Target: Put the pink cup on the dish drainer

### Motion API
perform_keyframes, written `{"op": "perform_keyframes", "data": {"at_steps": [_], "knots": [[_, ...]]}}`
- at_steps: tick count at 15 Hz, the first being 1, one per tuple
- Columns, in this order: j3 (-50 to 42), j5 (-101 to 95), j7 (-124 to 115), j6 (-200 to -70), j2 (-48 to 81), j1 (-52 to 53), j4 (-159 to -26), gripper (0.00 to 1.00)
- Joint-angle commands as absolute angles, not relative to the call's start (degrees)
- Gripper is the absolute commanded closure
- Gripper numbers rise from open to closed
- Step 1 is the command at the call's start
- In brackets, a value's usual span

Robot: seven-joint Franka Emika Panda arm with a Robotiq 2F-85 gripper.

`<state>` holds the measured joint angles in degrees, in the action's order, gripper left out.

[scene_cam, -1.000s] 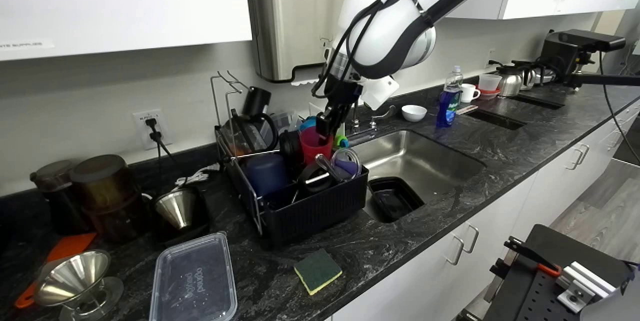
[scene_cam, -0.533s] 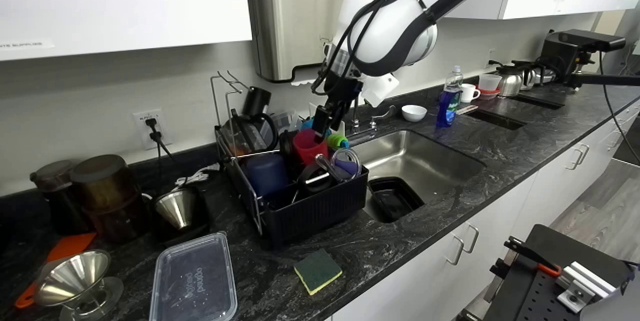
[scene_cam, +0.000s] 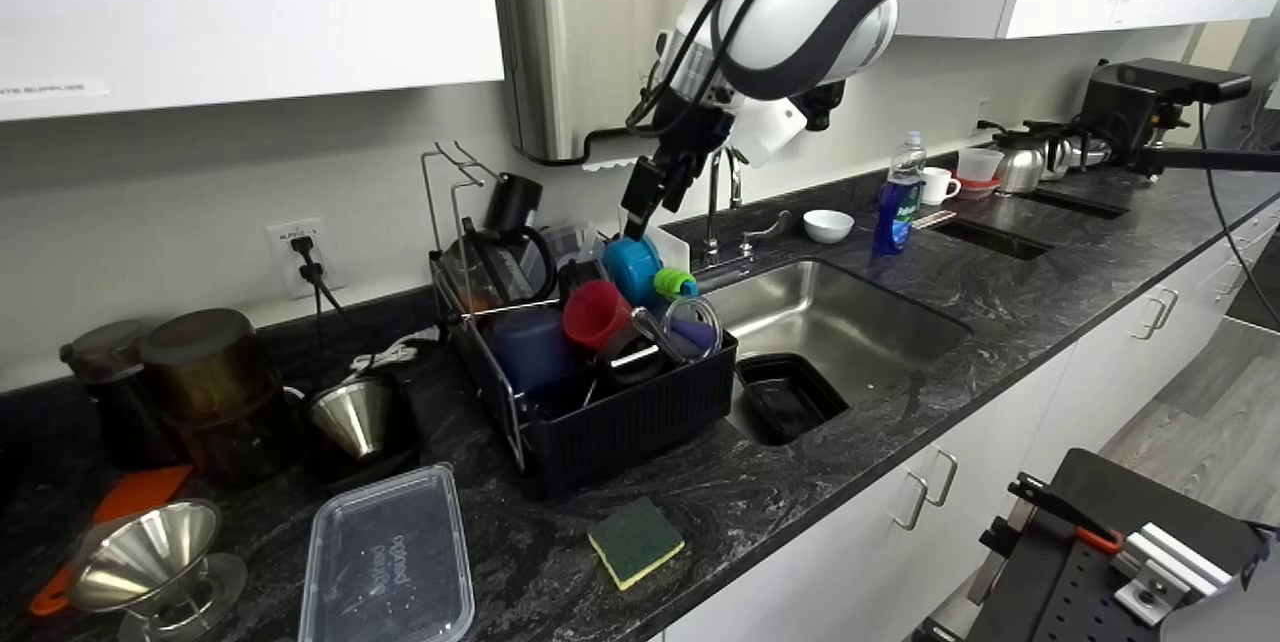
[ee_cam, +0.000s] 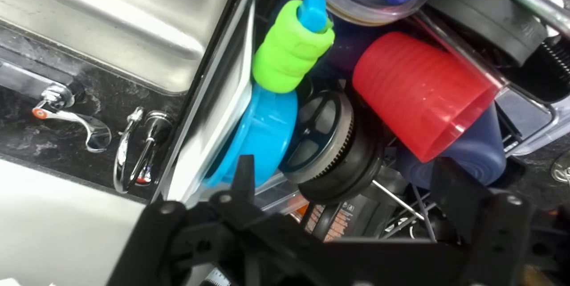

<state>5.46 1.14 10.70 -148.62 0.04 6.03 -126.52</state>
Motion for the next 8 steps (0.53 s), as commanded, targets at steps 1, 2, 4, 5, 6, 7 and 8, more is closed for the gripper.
{"op": "perform_keyframes", "data": {"at_steps": [1,2,4,5,6,7,8], "knots": [[4.61,-1.97,8.9,-145.7,-2.78,5.14,-125.94,0.0],[4.11,-2.55,8.54,-144.97,-3.71,4.78,-125.69,0.0],[3.03,-3.19,8.45,-143.87,-5.27,3.87,-125.29,0.0],[2.46,-3.48,8.6,-143.09,-5.92,3.38,-125.1,0.0],[1.78,-3.63,8.89,-142.48,-6.47,2.78,-124.84,0.0],[1.13,-3.68,9.0,-142.05,-6.86,2.23,-124.67,0.0],[0.46,-3.8,8.98,-141.56,-7.07,1.62,-124.44,0.0]]}}
